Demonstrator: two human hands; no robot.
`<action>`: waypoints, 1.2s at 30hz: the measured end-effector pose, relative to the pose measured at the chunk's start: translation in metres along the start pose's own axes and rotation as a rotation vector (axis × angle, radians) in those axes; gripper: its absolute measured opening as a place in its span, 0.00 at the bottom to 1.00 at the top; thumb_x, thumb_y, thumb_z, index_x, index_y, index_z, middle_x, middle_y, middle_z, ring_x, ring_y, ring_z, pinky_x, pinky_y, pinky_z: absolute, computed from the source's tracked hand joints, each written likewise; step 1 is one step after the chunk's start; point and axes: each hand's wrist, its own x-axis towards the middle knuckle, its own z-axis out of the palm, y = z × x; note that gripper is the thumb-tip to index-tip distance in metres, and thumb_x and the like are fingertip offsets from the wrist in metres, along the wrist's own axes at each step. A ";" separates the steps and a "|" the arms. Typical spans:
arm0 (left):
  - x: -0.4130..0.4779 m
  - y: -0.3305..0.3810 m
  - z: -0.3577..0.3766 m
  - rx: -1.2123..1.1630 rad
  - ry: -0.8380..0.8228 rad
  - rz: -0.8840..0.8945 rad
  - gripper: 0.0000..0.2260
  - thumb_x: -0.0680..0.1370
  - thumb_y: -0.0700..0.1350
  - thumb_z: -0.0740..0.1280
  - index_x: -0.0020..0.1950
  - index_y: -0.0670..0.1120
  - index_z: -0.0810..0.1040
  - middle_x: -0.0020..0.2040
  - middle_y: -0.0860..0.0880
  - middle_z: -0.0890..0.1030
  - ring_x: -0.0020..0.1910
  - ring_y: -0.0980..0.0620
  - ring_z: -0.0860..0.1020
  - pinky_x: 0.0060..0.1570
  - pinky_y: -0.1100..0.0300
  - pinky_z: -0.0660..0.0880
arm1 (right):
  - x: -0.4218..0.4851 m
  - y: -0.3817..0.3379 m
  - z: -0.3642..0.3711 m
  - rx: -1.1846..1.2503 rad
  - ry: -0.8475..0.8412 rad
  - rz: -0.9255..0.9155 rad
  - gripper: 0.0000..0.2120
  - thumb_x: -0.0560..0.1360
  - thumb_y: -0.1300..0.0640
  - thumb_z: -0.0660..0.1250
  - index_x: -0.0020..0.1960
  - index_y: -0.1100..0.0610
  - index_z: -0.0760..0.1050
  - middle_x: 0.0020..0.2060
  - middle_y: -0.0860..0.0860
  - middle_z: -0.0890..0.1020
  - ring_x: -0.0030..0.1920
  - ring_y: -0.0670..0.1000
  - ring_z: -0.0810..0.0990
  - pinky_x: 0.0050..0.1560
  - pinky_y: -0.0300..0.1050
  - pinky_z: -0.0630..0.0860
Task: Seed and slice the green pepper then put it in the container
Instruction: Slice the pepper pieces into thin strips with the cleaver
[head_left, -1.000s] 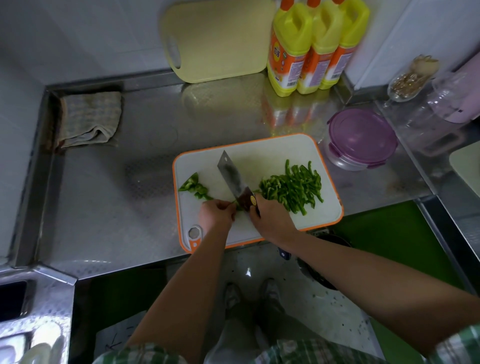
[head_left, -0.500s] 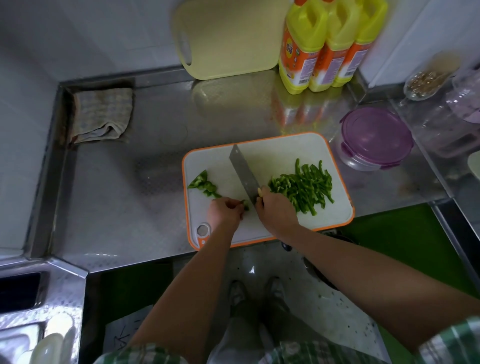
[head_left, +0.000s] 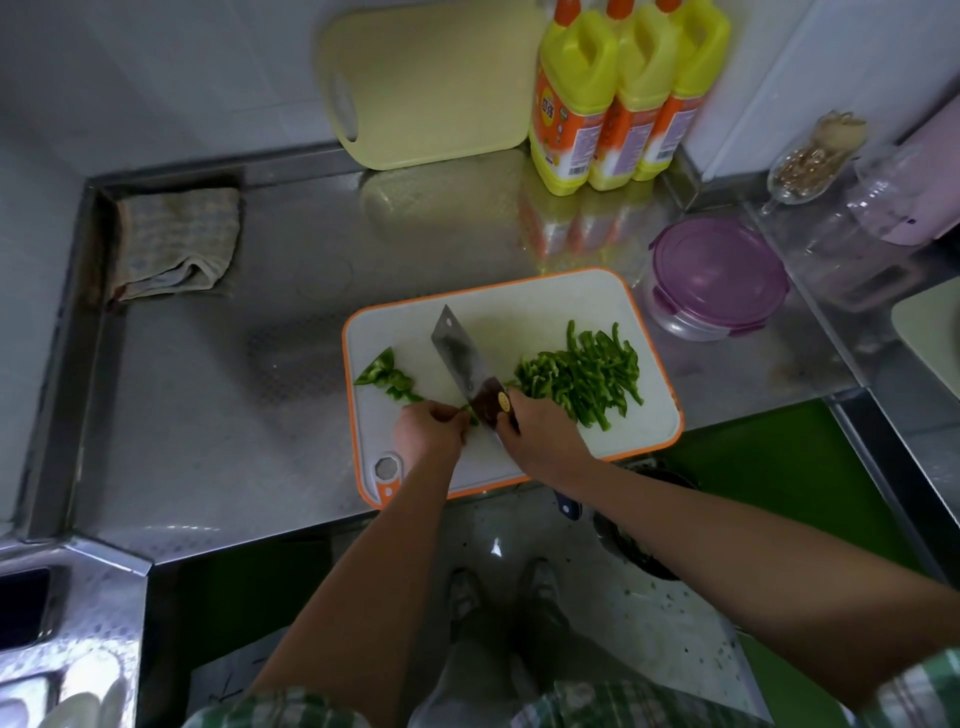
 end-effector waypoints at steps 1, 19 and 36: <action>0.000 0.000 0.000 -0.003 0.000 0.000 0.08 0.74 0.44 0.73 0.34 0.48 0.80 0.32 0.48 0.82 0.35 0.49 0.79 0.38 0.59 0.75 | -0.001 0.000 0.000 0.000 -0.005 0.003 0.07 0.80 0.55 0.57 0.45 0.57 0.67 0.31 0.50 0.70 0.30 0.52 0.69 0.33 0.45 0.64; 0.001 -0.005 -0.002 0.017 -0.017 0.059 0.03 0.75 0.44 0.72 0.43 0.45 0.84 0.35 0.47 0.82 0.36 0.51 0.79 0.38 0.59 0.76 | 0.008 -0.007 0.009 -0.117 0.051 0.011 0.09 0.82 0.55 0.55 0.53 0.60 0.71 0.32 0.50 0.71 0.31 0.51 0.70 0.28 0.43 0.60; 0.002 -0.001 0.001 -0.013 -0.001 0.008 0.09 0.73 0.43 0.73 0.33 0.48 0.79 0.30 0.50 0.80 0.32 0.53 0.76 0.36 0.61 0.72 | 0.000 -0.005 -0.003 -0.030 0.002 0.001 0.07 0.80 0.55 0.57 0.45 0.56 0.65 0.31 0.50 0.70 0.31 0.53 0.70 0.32 0.44 0.64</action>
